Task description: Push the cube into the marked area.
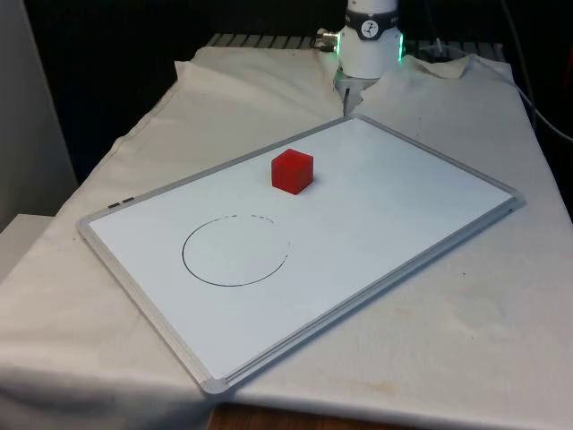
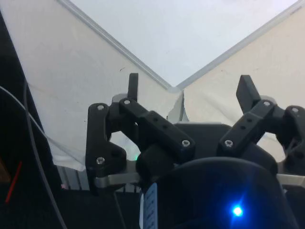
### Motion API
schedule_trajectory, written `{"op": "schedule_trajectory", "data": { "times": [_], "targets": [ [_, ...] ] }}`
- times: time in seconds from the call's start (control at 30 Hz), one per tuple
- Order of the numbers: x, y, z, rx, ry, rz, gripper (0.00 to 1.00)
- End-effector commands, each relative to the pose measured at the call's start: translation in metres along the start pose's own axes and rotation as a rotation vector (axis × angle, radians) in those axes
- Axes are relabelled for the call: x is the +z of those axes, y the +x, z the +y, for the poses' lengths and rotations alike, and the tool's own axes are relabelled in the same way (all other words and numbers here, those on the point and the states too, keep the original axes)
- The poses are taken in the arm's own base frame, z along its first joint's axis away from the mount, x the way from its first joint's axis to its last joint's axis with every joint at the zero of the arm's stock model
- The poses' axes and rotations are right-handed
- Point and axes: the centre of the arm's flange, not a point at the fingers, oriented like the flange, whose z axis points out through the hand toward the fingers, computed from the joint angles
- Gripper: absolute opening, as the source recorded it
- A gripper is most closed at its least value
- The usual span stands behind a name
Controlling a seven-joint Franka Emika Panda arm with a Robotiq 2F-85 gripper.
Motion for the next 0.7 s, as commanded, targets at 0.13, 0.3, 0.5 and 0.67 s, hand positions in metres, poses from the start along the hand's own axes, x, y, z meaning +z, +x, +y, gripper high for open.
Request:
{"op": "schedule_trajectory", "data": {
  "times": [0.13,0.3,0.5,0.67],
  "targets": [
    [0.0000,0.0000,0.0000,0.000,0.000,0.000,0.75],
    [0.0000,0.0000,-0.0010,0.000,-0.002,0.000,0.55],
    [0.0000,0.0000,-0.0010,0.000,-0.002,0.000,0.23],
    [0.0047,-0.0047,0.0022,-0.001,-0.004,0.013,0.00]
  ]
}}
